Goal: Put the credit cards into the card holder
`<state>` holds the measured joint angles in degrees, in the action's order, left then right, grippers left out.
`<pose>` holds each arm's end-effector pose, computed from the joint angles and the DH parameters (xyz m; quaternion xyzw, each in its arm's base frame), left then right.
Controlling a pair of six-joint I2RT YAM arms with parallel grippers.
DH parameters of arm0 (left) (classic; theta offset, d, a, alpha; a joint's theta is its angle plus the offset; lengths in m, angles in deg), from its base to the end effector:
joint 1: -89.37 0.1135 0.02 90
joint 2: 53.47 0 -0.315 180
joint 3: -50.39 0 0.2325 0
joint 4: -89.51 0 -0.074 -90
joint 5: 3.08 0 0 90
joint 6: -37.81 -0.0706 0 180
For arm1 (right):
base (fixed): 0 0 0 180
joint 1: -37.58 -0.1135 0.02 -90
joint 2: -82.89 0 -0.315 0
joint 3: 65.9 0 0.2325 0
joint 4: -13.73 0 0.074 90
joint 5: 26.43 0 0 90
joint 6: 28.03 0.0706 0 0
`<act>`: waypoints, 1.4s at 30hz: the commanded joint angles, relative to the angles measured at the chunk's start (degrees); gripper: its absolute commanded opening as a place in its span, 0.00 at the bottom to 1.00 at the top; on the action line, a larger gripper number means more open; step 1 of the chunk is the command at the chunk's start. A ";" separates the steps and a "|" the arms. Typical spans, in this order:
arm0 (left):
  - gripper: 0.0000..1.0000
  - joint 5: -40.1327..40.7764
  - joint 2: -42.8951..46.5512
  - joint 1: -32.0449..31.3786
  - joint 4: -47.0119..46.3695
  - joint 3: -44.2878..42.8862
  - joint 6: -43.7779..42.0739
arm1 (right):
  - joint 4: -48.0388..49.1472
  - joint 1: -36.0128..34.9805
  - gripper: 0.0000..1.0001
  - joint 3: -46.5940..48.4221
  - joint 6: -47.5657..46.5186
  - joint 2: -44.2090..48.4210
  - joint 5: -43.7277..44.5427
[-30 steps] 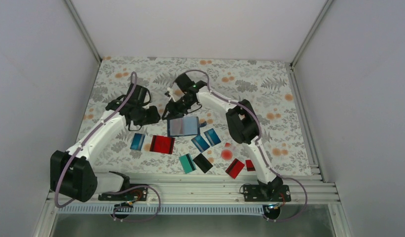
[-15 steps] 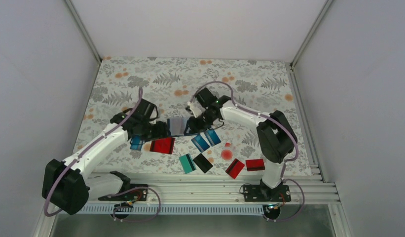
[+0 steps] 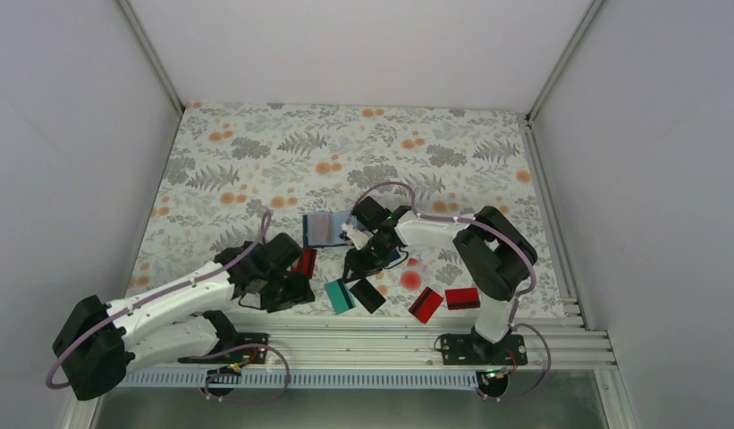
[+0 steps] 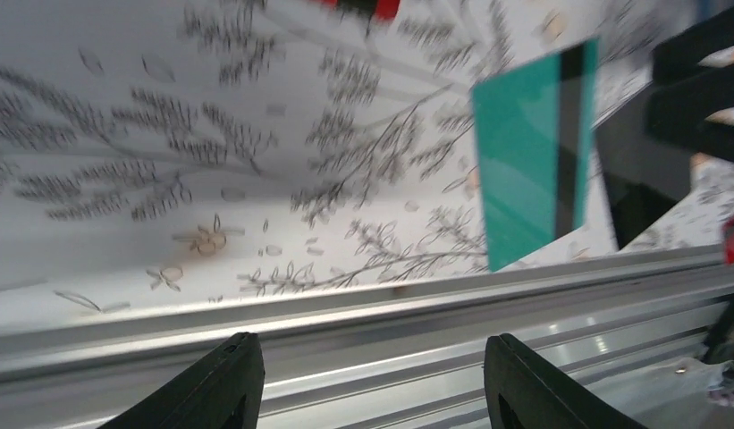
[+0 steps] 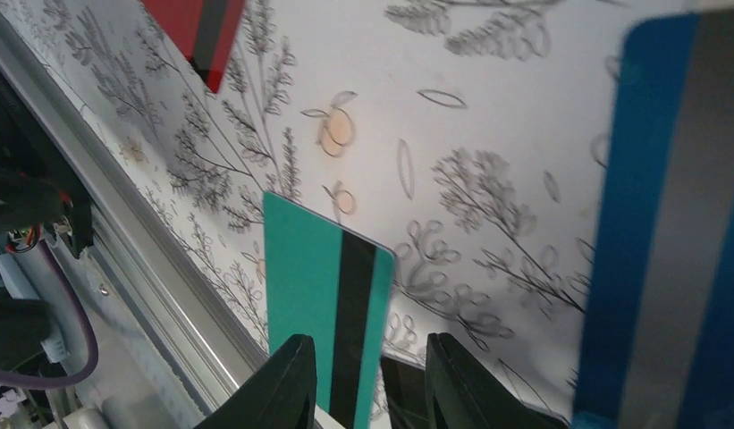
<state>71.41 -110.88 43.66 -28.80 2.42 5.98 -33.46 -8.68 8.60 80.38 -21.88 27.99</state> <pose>0.0742 -0.1031 0.2064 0.0841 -0.9741 0.2100 0.0047 0.1982 0.2666 0.1726 0.2602 -0.9106 -0.3122 0.0746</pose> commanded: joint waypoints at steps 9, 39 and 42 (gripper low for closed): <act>0.62 3.64 -5.18 -13.73 -12.31 5.24 20.58 | 6.59 -3.81 0.31 -2.05 1.55 -2.22 0.78; 0.52 5.31 -1.95 -15.22 -45.07 22.10 34.10 | 8.88 -7.28 0.27 -9.00 4.50 -3.15 -2.07; 0.51 5.30 -2.46 -15.26 -47.53 23.34 34.70 | 9.29 -7.39 0.27 -9.76 4.53 -2.99 -2.78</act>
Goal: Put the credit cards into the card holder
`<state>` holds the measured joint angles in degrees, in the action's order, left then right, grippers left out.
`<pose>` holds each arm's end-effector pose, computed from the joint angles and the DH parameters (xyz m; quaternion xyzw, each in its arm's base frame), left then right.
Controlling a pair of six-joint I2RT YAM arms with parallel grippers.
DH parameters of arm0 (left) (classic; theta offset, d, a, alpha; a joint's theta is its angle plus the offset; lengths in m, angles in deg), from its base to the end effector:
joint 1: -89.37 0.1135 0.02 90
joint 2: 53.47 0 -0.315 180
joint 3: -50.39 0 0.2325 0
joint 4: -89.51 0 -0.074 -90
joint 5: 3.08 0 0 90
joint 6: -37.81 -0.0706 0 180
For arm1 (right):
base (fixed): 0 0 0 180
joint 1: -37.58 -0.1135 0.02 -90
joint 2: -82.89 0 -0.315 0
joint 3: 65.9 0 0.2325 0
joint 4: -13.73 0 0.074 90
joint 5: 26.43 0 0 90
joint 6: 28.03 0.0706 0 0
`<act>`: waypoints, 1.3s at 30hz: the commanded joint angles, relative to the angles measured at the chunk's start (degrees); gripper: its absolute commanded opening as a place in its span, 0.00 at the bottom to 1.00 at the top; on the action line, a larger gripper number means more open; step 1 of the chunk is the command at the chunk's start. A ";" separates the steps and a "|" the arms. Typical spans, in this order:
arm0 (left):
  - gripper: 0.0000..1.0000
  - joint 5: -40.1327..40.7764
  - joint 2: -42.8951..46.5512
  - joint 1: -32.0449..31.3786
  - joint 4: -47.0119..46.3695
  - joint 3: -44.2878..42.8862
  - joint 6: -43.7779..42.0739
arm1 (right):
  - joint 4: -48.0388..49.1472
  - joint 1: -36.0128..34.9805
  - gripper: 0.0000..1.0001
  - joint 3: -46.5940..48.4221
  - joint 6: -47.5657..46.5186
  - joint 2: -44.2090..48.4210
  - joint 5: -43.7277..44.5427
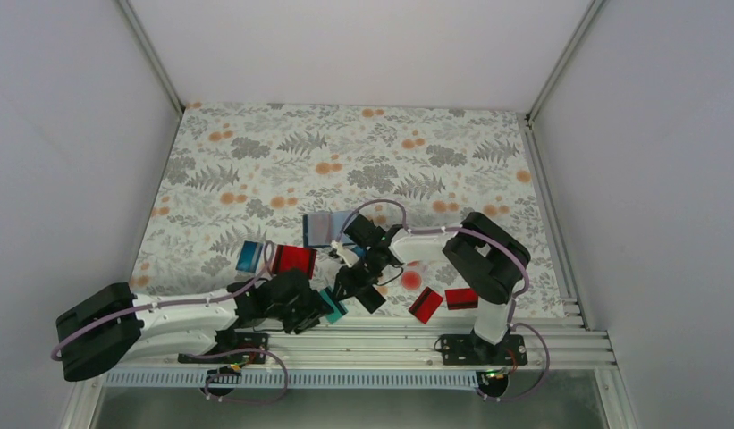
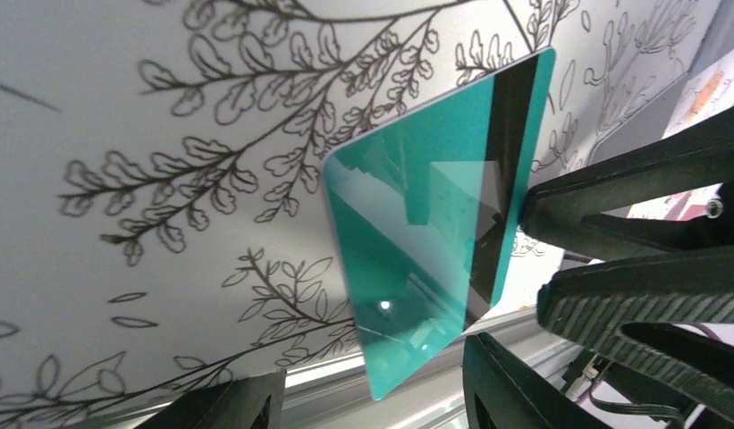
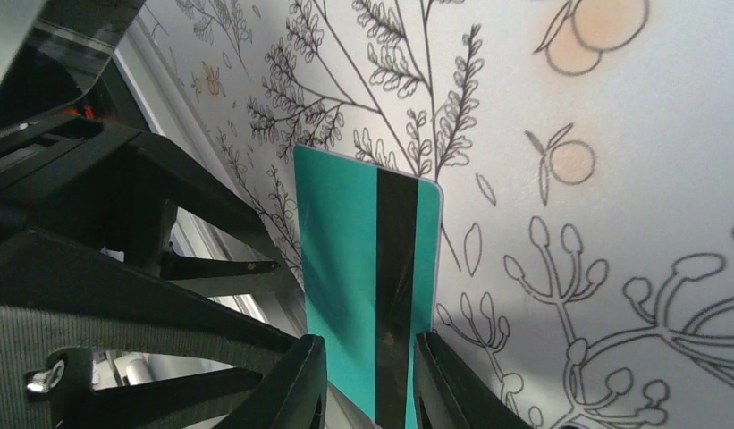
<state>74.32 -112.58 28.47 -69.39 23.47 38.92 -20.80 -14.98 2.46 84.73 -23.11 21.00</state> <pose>0.0549 -0.1302 0.1454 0.2125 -0.9198 0.3289 0.0254 0.1624 0.2907 0.1544 0.2911 -0.8751 -0.3721 0.1048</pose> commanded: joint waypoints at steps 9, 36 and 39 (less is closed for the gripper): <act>0.43 3.05 -4.01 -0.03 -14.05 3.60 1.76 | -2.80 -1.12 0.26 -5.71 0.22 -1.15 3.42; 0.27 9.60 3.29 0.00 -5.90 -0.24 -2.44 | -0.91 -1.24 0.26 -7.40 -0.44 -2.16 -1.46; 0.25 10.40 3.85 -0.04 -5.13 -1.11 -3.35 | -0.90 -1.23 0.26 -7.35 -0.36 -2.31 -1.58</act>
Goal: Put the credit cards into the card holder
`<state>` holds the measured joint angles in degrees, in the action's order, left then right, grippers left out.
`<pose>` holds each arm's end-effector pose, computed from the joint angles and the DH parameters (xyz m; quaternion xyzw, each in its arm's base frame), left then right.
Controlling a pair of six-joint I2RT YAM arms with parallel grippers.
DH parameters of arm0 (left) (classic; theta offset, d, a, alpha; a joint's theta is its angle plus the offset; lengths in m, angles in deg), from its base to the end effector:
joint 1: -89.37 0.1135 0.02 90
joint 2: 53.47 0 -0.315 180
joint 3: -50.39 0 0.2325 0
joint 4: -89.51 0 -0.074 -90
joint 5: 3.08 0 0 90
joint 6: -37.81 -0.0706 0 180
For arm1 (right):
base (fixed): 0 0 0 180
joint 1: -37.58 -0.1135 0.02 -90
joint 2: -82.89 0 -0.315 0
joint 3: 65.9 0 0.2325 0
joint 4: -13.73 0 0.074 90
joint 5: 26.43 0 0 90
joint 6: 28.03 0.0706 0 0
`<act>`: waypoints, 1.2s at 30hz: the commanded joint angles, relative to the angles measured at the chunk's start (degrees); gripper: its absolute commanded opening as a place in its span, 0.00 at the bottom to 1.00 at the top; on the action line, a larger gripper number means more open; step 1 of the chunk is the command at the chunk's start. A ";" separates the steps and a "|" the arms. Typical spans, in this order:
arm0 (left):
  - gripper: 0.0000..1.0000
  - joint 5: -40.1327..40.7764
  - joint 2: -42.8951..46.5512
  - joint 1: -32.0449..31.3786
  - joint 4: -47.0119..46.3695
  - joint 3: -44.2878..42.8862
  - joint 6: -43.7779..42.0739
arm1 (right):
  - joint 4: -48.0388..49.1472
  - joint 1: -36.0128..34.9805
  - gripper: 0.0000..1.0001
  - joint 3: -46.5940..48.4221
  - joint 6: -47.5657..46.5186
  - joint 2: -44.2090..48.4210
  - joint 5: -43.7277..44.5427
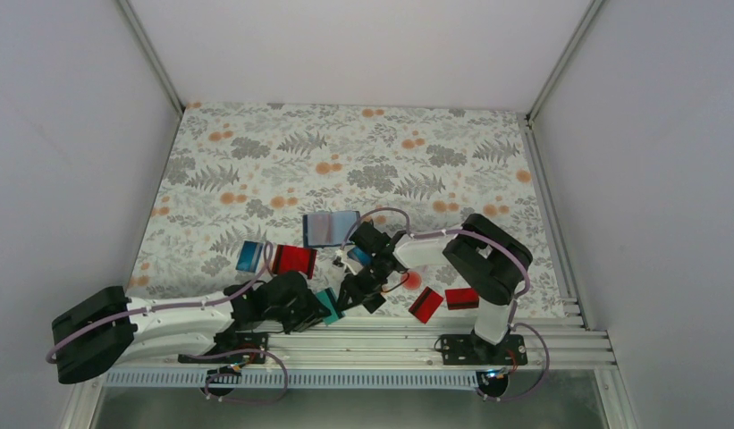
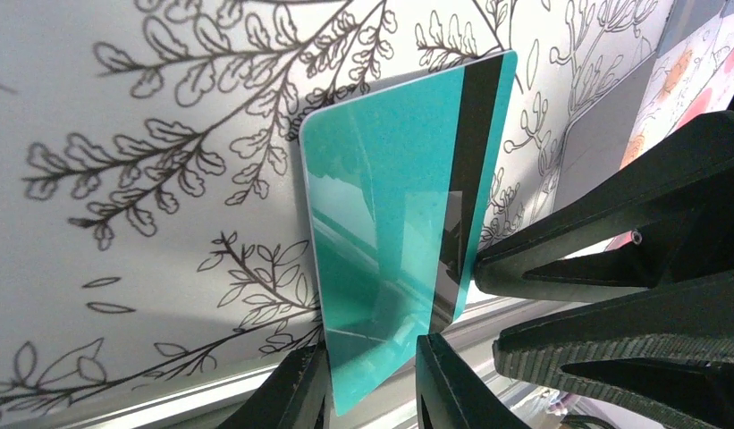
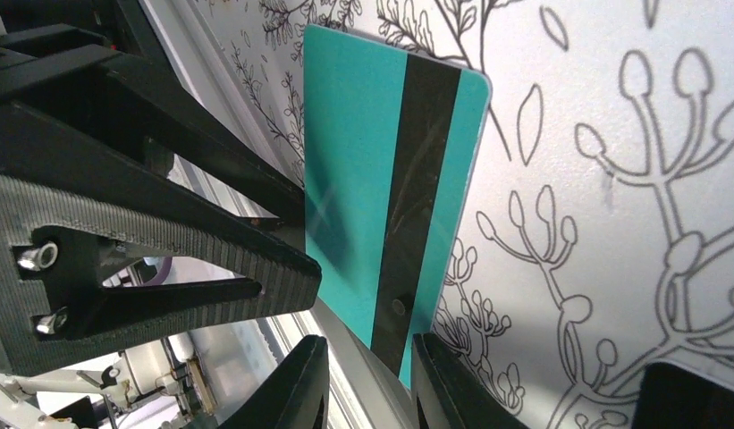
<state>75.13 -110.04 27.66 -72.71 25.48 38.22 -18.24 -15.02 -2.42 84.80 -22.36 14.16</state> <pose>0.0524 -0.1278 0.1456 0.1968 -0.9128 0.3578 0.0104 0.1456 0.2787 0.1474 0.2881 -0.8540 -0.4059 0.1515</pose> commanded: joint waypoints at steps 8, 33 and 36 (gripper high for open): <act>0.19 10.26 -0.71 0.70 0.85 -6.37 -5.04 | -3.46 -1.23 0.25 -2.29 -0.68 -3.64 5.12; 0.18 10.50 -4.79 -0.45 3.17 -10.96 -9.72 | -3.51 -1.22 0.24 -1.85 -1.07 -4.63 6.91; 0.18 9.74 -5.86 -0.48 2.89 -11.32 -11.53 | -3.40 -1.19 0.24 -1.95 -1.08 -4.04 7.21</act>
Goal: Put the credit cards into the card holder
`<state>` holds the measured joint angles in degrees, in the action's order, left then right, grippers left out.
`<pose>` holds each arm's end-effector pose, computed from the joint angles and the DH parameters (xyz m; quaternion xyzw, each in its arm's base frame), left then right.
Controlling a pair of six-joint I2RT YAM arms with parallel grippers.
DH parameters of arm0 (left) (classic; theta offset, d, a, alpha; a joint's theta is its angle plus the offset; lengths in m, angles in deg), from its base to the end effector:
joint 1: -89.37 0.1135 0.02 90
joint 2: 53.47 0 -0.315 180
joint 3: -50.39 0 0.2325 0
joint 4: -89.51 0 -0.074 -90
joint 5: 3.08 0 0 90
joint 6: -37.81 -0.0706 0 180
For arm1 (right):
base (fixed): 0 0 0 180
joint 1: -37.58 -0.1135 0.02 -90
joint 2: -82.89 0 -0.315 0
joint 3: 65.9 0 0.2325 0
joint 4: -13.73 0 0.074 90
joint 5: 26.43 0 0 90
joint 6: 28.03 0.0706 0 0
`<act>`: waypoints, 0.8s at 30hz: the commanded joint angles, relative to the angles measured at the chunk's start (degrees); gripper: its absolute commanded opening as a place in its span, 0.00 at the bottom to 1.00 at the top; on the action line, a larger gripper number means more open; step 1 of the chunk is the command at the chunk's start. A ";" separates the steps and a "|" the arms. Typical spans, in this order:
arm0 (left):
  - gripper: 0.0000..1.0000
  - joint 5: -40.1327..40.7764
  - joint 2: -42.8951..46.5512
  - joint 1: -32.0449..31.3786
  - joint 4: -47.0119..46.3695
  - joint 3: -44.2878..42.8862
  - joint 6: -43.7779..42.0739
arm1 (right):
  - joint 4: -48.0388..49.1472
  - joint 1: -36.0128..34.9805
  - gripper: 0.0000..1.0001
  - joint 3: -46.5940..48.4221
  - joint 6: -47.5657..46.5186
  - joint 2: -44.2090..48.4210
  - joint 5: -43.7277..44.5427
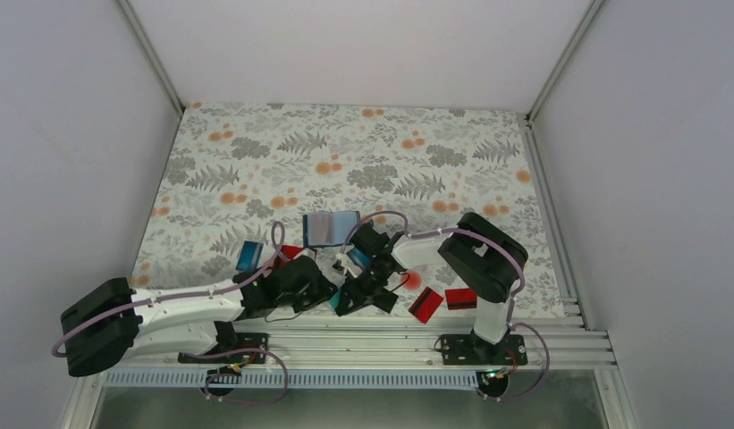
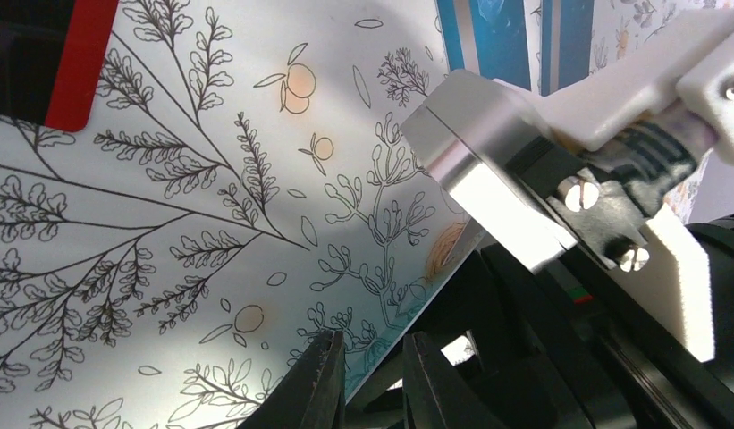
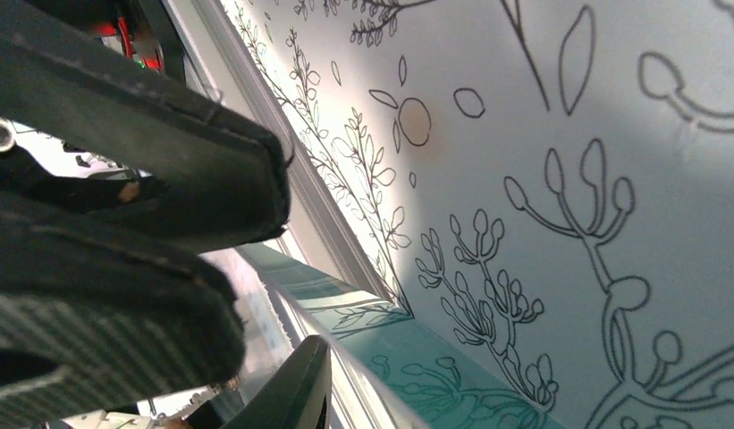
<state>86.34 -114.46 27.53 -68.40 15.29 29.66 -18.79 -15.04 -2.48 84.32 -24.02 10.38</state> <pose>0.0811 -0.1530 0.1800 -0.1604 0.9196 -0.3422 0.1072 0.1423 0.2794 0.1420 0.2844 -0.8425 -0.4189 0.1840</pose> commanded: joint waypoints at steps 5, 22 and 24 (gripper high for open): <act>0.18 -2.40 -4.33 -0.33 -0.89 -3.35 -7.67 | -2.80 -1.12 0.24 -2.18 -0.73 -1.91 11.22; 0.18 -10.51 -6.17 0.04 -3.57 -4.64 -23.55 | -2.12 -1.07 0.24 -4.24 -0.85 0.13 12.40; 0.18 -11.34 -6.03 0.10 -4.24 -4.24 -24.56 | -1.99 -1.06 0.23 -4.37 -0.89 0.29 12.56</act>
<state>80.99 -120.27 28.07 -68.60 10.90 9.70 -18.77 -15.41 -4.41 83.95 -22.10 11.58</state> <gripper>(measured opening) 0.185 0.234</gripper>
